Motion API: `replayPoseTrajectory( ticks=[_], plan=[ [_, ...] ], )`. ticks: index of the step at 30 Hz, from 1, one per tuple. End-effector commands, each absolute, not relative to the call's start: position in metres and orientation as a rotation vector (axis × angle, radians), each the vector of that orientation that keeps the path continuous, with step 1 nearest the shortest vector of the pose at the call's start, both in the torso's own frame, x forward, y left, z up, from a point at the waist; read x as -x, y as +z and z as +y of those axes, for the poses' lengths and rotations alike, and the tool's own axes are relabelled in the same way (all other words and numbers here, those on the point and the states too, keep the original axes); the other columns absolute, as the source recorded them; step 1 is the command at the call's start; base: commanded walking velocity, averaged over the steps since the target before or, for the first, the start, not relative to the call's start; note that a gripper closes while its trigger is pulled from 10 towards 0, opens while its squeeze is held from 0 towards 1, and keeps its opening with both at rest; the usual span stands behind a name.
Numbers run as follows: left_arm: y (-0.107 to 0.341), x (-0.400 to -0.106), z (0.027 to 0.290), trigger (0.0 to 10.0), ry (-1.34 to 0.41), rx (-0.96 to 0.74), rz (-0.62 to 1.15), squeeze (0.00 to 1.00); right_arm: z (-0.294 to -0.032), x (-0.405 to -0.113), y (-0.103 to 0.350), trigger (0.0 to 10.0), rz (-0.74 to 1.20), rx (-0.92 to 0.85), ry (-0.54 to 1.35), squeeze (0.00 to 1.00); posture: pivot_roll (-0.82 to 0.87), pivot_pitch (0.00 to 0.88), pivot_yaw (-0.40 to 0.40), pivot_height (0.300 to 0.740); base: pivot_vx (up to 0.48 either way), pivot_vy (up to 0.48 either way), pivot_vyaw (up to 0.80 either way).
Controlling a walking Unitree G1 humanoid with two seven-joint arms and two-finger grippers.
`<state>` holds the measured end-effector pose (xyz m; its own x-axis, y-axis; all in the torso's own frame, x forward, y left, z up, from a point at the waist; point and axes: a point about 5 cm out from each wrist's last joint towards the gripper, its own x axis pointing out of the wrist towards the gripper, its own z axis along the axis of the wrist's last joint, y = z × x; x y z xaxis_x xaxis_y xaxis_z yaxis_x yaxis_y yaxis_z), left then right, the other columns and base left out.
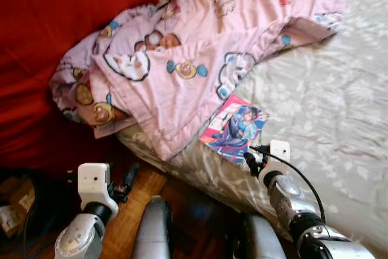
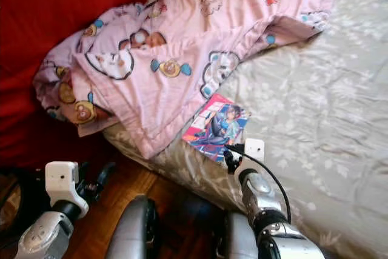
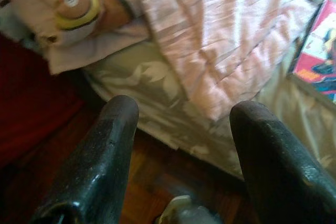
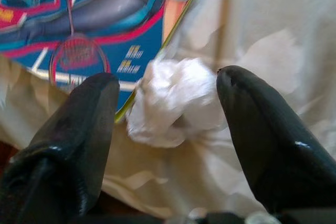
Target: Clean up the room
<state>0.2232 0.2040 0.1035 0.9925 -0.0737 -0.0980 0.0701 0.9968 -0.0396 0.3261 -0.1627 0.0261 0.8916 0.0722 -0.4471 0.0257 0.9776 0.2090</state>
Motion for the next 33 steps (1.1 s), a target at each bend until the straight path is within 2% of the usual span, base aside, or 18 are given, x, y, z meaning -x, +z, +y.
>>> replayPoseTrajectory(
  ticks=[1,20,21,22,24,25,26,27,28,29,33],
  plan=[
    [0.1008,-0.2168,0.2079,10.0,-0.060,0.046,0.129,0.00,-0.1612,-0.3187,0.0162,10.0,0.518,-0.220,0.017,0.00,0.23,0.466,0.032,0.655,0.000,0.000,0.00],
    [0.1013,-0.2120,0.2057,10.0,-0.060,0.047,0.157,0.00,-0.1629,-0.3125,0.0094,10.0,0.537,-0.213,0.014,0.00,0.24,0.457,0.042,0.655,0.000,0.000,0.00],
    [0.1017,-0.2117,0.2060,10.0,-0.059,0.046,0.158,0.00,-0.1615,-0.3127,0.0096,8.6,0.537,-0.215,0.021,0.00,0.24,0.459,0.043,0.655,0.000,0.000,0.00],
    [0.1018,-0.2116,0.2063,10.0,-0.057,0.045,0.158,0.00,-0.1604,-0.3130,0.0098,0.1,0.537,-0.214,0.028,0.00,0.24,0.459,0.043,0.655,0.000,0.000,0.00],
    [0.1017,-0.2113,0.2066,10.0,-0.057,0.045,0.159,0.00,-0.1595,-0.3131,0.0099,0.0,0.539,-0.208,0.036,0.00,0.24,0.458,0.043,0.655,0.000,0.000,0.00],
    [0.1015,-0.2111,0.2066,10.0,-0.057,0.045,0.160,0.00,-0.1591,-0.3131,0.0099,0.0,0.540,-0.202,0.044,0.00,0.24,0.458,0.043,0.655,0.000,0.000,0.00],
    [0.1008,-0.2106,0.2066,10.0,-0.058,0.044,0.162,0.00,-0.1583,-0.3131,0.0098,0.5,0.542,-0.178,0.055,0.00,0.24,0.458,0.043,0.655,0.000,0.000,0.00],
    [0.1006,-0.2105,0.2067,10.0,-0.057,0.044,0.163,0.00,-0.1579,-0.3129,0.0096,2.9,0.545,-0.171,0.061,0.00,0.24,0.457,0.041,0.655,0.000,0.000,0.00],
    [0.1006,-0.2105,0.2067,10.0,-0.057,0.044,0.163,0.00,-0.1579,-0.3129,0.0096,2.9,0.545,-0.171,0.061,0.00,0.24,0.457,0.041,0.655,0.000,0.000,0.00],
    [0.1006,-0.2101,0.2068,10.0,-0.056,0.043,0.164,0.00,-0.1581,-0.3126,0.0092,10.0,0.548,-0.165,0.063,0.00,0.24,0.456,0.040,0.655,0.000,0.000,0.00],
    [0.1010,-0.2091,0.2072,10.0,-0.053,0.042,0.165,0.00,-0.1590,-0.3122,0.0088,10.0,0.552,-0.160,0.061,0.00,0.24,0.457,0.039,0.655,0.000,0.000,0.00]
  ],
)
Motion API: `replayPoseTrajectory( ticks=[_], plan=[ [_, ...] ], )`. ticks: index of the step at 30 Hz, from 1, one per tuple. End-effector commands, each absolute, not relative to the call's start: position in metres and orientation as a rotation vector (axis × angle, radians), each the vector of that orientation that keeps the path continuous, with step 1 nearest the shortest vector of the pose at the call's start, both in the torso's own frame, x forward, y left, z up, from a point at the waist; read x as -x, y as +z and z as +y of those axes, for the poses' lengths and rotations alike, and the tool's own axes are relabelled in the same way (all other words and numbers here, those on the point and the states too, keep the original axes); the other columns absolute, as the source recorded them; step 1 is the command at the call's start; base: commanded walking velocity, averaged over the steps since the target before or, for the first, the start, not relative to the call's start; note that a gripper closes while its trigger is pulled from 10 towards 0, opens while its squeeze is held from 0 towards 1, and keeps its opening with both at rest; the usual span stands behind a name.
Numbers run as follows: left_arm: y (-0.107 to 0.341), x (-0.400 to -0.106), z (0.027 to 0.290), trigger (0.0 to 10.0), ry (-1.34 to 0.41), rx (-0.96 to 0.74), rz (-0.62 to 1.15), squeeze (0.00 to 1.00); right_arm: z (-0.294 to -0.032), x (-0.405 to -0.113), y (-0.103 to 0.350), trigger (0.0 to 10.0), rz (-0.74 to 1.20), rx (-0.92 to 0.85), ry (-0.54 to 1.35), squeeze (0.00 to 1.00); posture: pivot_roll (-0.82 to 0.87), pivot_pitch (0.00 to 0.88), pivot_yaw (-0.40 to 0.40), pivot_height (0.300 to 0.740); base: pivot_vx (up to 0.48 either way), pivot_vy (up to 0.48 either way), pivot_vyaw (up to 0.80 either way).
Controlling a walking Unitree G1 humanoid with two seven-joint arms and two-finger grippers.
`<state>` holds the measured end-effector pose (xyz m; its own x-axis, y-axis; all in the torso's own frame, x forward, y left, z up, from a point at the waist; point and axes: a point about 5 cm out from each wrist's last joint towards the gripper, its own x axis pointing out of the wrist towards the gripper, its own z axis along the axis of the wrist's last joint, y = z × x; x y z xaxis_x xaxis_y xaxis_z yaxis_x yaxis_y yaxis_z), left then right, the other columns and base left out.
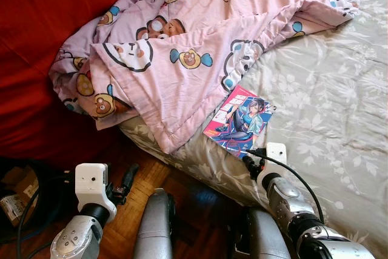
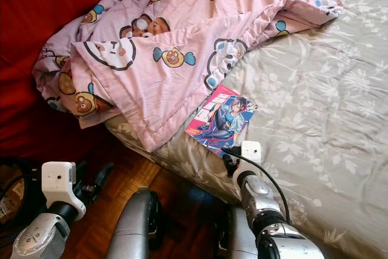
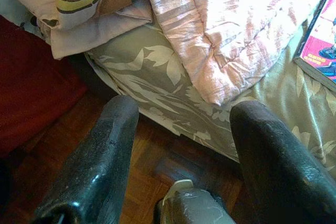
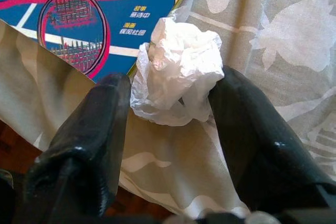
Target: Clean up the room
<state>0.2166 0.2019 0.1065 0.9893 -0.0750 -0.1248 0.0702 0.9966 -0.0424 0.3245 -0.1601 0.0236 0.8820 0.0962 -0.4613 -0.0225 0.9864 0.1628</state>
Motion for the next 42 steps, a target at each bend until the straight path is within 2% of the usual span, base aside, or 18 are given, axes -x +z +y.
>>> replayPoseTrajectory(
  ticks=[1,4,5,6,7,8,31,42],
  plan=[
    [0.1010,-0.2087,0.2075,10.0,-0.052,0.042,0.166,0.00,-0.1590,-0.3121,0.0087,10.0,0.552,-0.159,0.062,0.00,0.24,0.459,0.039,0.655,0.000,0.000,0.00],
    [0.1000,-0.2068,0.2078,10.0,-0.048,0.041,0.169,0.00,-0.1586,-0.3115,0.0081,10.0,0.552,-0.143,0.070,0.00,0.24,0.458,0.039,0.655,0.000,0.000,0.00],
    [0.0998,-0.2063,0.2078,10.0,-0.046,0.039,0.170,0.00,-0.1582,-0.3110,0.0076,7.5,0.553,-0.138,0.073,0.00,0.25,0.457,0.038,0.655,0.000,0.000,0.00],
    [0.0997,-0.2061,0.2079,10.0,-0.045,0.038,0.170,0.00,-0.1580,-0.3106,0.0073,4.1,0.553,-0.136,0.074,0.00,0.25,0.457,0.038,0.655,0.000,0.000,0.00],
    [0.0996,-0.2060,0.2080,10.0,-0.044,0.038,0.170,0.00,-0.1578,-0.3103,0.0069,1.7,0.554,-0.136,0.075,0.00,0.25,0.457,0.038,0.655,0.000,0.000,0.00],
    [0.0997,-0.2059,0.2083,10.0,-0.043,0.037,0.171,0.00,-0.1577,-0.3099,0.0065,0.0,0.555,-0.136,0.076,0.00,0.25,0.458,0.038,0.655,0.000,0.000,0.00],
    [0.1000,-0.2069,0.2145,10.0,-0.032,0.019,0.171,0.00,-0.1581,-0.3067,0.0031,0.0,0.569,-0.114,0.078,0.00,0.26,0.442,0.043,0.655,0.000,0.000,0.00],
    [0.0936,-0.2145,0.2155,10.0,-0.003,0.023,0.161,0.00,-0.1655,-0.3051,0.0023,0.0,0.565,-0.099,0.066,0.00,0.25,0.385,0.017,0.655,0.000,0.000,0.00]
  ],
)
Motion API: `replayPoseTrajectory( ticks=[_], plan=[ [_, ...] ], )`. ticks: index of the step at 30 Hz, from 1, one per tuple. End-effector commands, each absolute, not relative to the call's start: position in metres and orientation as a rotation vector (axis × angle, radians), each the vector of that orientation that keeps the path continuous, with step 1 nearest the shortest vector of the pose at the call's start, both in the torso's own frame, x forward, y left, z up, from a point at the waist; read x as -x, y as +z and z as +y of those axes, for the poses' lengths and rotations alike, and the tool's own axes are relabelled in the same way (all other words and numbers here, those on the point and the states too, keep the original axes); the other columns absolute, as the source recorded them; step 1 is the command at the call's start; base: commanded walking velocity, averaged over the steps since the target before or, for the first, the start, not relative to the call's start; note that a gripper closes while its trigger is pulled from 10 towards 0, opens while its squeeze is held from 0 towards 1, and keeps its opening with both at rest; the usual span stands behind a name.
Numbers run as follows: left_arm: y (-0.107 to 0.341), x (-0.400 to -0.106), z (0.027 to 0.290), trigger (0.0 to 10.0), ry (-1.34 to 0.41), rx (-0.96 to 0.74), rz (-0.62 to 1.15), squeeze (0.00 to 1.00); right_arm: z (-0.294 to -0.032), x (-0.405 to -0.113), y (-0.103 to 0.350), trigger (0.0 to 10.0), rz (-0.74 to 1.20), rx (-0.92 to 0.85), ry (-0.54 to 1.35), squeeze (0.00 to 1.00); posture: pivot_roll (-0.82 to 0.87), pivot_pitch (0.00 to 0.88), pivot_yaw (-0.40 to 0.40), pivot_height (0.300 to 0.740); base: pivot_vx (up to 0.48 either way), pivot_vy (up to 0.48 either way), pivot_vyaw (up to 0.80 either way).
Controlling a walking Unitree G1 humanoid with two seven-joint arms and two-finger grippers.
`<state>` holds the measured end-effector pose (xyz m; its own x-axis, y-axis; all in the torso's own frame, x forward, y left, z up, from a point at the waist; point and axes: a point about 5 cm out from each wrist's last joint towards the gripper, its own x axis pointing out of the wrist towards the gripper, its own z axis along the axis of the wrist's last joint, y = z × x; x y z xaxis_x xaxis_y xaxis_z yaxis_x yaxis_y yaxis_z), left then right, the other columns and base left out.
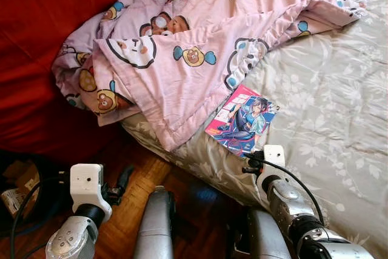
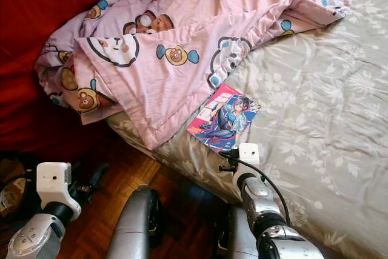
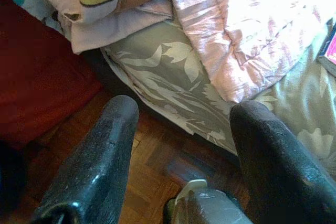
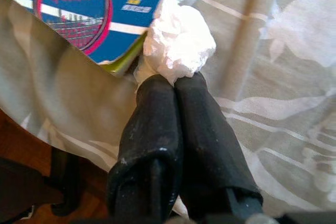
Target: Clean up the room
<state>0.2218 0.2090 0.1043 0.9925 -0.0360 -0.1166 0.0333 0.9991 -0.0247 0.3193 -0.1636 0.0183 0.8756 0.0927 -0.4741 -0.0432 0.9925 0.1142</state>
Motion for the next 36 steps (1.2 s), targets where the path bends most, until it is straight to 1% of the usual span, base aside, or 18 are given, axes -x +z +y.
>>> replayPoseTrajectory(
  ticks=[1,4,5,7,8,12,14,17,18,21,22,23,24,25,26,27,28,36],
  plan=[
    [0.093,-0.216,0.216,10.0,0.000,0.023,0.161,0.00,-0.167,-0.305,0.002,0.0,0.564,-0.099,0.060,0.00,0.25,0.376,0.013,0.655,0.000,0.000,0.00],
    [0.088,-0.220,0.217,10.0,0.013,0.023,0.159,0.00,-0.173,-0.306,0.005,0.0,0.543,-0.106,0.036,0.00,0.24,0.339,0.007,0.655,0.000,0.000,0.00],
    [0.084,-0.223,0.219,10.0,0.024,0.021,0.163,0.00,-0.174,-0.308,0.007,0.0,0.524,-0.109,0.032,0.00,0.24,0.299,0.000,0.655,0.000,0.000,0.00],
    [0.082,-0.225,0.223,10.0,0.040,0.020,0.161,0.00,-0.176,-0.310,0.011,0.0,0.496,-0.108,0.027,0.00,0.23,0.290,-0.003,0.655,0.000,0.000,0.00],
    [0.080,-0.227,0.224,10.0,0.045,0.018,0.160,0.00,-0.176,-0.311,0.012,0.0,0.483,-0.106,0.025,0.00,0.22,0.262,-0.007,0.655,0.000,0.000,0.00],
    [0.077,-0.236,0.226,10.0,0.048,0.018,0.147,0.00,-0.183,-0.316,0.022,0.0,0.393,-0.136,0.007,0.00,0.20,0.197,-0.012,0.655,0.000,0.000,0.00],
    [0.072,-0.241,0.226,10.0,0.044,0.020,0.152,0.00,-0.187,-0.313,0.024,0.0,0.339,-0.133,0.003,0.00,0.17,0.141,-0.011,0.655,0.000,0.000,0.00],
    [0.069,-0.242,0.226,10.0,0.045,0.021,0.154,0.00,-0.189,-0.310,0.024,0.0,0.316,-0.133,-0.003,0.00,0.17,0.134,-0.011,0.655,0.000,0.000,0.00],
    [0.068,-0.244,0.227,10.0,0.047,0.023,0.154,0.00,-0.190,-0.308,0.024,0.0,0.300,-0.123,-0.002,0.00,0.16,0.101,-0.009,0.655,0.000,0.000,0.00],
    [0.063,-0.249,0.232,10.0,0.065,0.033,0.151,0.00,-0.197,-0.297,0.020,0.0,0.266,-0.140,-0.038,0.00,0.15,0.056,-0.005,0.655,0.000,0.000,0.00],
    [0.063,-0.250,0.233,10.0,0.068,0.033,0.148,0.00,-0.198,-0.295,0.019,4.8,0.263,-0.146,-0.047,0.00,0.14,0.042,-0.003,0.655,0.000,0.000,0.00],
    [0.063,-0.252,0.234,10.0,0.072,0.034,0.145,0.00,-0.199,-0.293,0.017,4.8,0.264,-0.150,-0.056,0.00,0.14,0.039,-0.002,0.655,0.000,0.000,0.00],
    [0.063,-0.253,0.235,10.0,0.075,0.036,0.143,0.00,-0.199,-0.291,0.016,7.5,0.265,-0.151,-0.053,0.00,0.14,0.031,-0.002,0.655,0.000,0.000,0.00],
    [0.063,-0.254,0.235,10.0,0.076,0.036,0.139,0.00,-0.199,-0.290,0.016,7.5,0.264,-0.152,-0.050,0.00,0.14,0.031,-0.002,0.655,0.000,0.000,0.00],
    [0.062,-0.256,0.236,10.0,0.080,0.038,0.133,0.00,-0.199,-0.288,0.014,9.4,0.270,-0.152,-0.045,0.00,0.14,0.031,0.000,0.655,0.000,0.000,0.00],
    [0.062,-0.256,0.236,10.0,0.080,0.038,0.133,0.00,-0.199,-0.288,0.014,9.4,0.270,-0.152,-0.045,0.00,0.14,0.031,0.000,0.655,0.000,0.000,0.00],
    [0.062,-0.257,0.236,10.0,0.082,0.038,0.131,0.00,-0.199,-0.287,0.013,10.0,0.276,-0.152,-0.046,0.00,0.14,0.029,0.001,0.655,0.000,0.000,0.00],
    [0.058,-0.255,0.241,10.0,0.091,0.030,0.124,0.00,-0.191,-0.289,0.008,10.0,0.329,-0.169,-0.035,0.00,0.16,0.010,-0.005,0.655,0.000,0.000,0.00]
  ],
)
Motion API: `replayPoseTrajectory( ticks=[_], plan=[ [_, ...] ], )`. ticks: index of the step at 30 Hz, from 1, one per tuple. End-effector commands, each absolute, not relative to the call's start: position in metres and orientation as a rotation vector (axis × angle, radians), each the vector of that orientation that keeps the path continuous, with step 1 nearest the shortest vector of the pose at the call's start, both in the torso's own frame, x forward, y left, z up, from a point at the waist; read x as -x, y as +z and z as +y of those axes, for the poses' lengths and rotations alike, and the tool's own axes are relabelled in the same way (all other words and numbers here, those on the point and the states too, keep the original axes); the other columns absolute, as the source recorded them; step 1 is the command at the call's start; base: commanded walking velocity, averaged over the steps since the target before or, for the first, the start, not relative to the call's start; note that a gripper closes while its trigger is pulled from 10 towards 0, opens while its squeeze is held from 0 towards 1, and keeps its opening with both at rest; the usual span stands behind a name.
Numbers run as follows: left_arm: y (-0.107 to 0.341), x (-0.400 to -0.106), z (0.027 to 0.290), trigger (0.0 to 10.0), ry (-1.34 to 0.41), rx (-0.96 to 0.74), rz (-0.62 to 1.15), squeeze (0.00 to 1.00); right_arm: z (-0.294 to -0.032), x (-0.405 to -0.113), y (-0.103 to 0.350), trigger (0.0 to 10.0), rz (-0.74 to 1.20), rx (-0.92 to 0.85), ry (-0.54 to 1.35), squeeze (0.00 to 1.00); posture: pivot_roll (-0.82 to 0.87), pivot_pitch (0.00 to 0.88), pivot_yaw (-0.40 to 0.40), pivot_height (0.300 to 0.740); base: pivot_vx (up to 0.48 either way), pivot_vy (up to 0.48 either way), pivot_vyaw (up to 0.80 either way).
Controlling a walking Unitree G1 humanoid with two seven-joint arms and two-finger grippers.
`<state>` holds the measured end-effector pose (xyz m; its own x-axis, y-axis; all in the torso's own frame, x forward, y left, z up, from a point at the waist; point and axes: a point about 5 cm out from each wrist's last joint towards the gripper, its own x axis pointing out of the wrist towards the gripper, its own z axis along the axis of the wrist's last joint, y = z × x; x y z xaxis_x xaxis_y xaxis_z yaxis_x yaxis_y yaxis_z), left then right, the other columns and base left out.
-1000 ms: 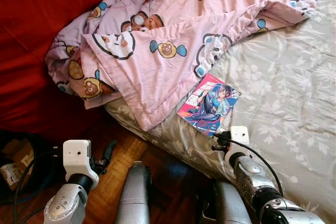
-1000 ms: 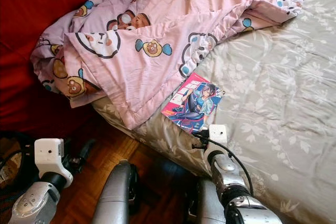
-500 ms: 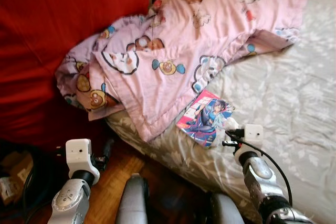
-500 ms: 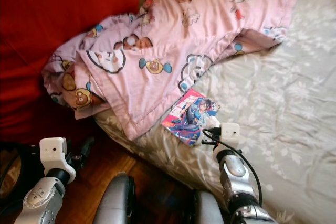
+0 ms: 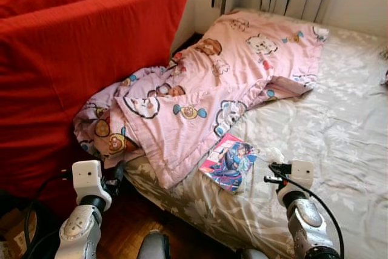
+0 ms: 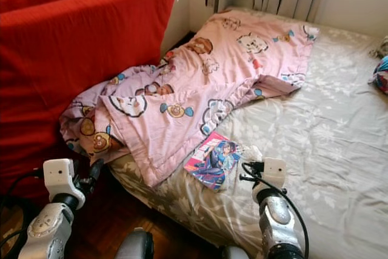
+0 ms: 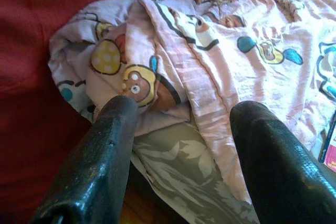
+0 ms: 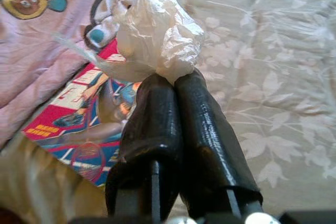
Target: Clean up the room
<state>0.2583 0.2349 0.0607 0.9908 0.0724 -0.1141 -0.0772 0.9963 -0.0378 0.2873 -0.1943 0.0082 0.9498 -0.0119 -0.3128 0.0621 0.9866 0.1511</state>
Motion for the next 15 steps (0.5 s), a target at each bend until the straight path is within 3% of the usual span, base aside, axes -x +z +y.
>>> replayPoseTrajectory(
  ticks=[1,15],
  plan=[
    [0.0572,-0.2562,0.2407,10.0,0.090,0.030,0.123,0.00,-0.1909,-0.2902,0.0077,10.0,0.336,-0.170,-0.034,0.00,0.16,0.004,-0.005,0.655,0.000,0.000,0.00],
    [0.0559,-0.2578,0.2393,10.0,0.077,0.027,0.116,0.00,-0.1897,-0.2898,0.0023,10.0,0.389,-0.185,-0.036,0.00,0.17,0.035,0.008,0.655,0.000,0.000,0.00]
  ],
)
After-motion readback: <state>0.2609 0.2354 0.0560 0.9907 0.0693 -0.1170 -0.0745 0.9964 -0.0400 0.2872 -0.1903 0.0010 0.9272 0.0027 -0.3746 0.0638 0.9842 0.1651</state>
